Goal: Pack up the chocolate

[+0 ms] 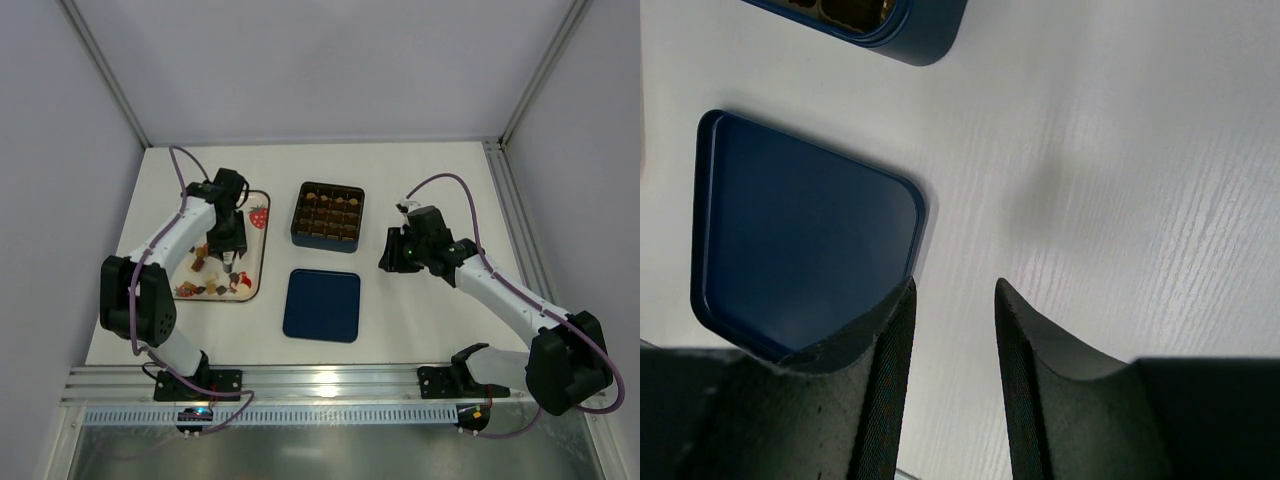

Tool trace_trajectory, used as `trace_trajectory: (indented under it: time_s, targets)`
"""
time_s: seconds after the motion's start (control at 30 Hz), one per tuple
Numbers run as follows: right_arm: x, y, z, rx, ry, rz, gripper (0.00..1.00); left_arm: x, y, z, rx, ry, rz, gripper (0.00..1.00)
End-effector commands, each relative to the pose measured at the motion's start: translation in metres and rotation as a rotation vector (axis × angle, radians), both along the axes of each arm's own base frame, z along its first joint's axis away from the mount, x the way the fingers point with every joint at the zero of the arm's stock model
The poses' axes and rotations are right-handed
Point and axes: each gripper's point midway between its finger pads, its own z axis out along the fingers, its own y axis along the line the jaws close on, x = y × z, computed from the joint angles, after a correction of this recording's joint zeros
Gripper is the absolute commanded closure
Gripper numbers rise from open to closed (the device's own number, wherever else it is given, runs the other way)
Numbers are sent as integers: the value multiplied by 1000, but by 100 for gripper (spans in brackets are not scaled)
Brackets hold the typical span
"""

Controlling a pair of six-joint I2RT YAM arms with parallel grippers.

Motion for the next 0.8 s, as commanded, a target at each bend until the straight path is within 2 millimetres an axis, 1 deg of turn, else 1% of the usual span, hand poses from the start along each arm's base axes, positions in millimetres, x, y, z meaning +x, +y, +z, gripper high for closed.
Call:
trace_trajectory:
  time_s: [0.0, 0.07, 0.2, 0.33, 0.53, 0.63, 0.77]
  targets:
    - [11, 6, 14, 19, -55, 8, 60, 14, -5, 13, -35, -65, -22, 53]
    - [11, 6, 14, 20, -56, 5, 60, 10, -8, 13, -56, -47, -30, 53]
    - [10, 6, 14, 23, -52, 4, 60, 4, -8, 17, -64, -53, -30, 54]
    - [10, 7, 15, 27, -54, 4, 60, 0, -5, 17, -52, -49, -23, 54]
    - [9, 6, 13, 26, -52, 2, 60, -7, -5, 16, -67, -56, -1, 54]
    - [9, 7, 13, 30, -51, 2, 60, -9, -10, 11, -101, -54, 11, 57]
    - [8, 6, 12, 29, -51, 3, 60, -7, -18, 10, -141, -57, 22, 58]
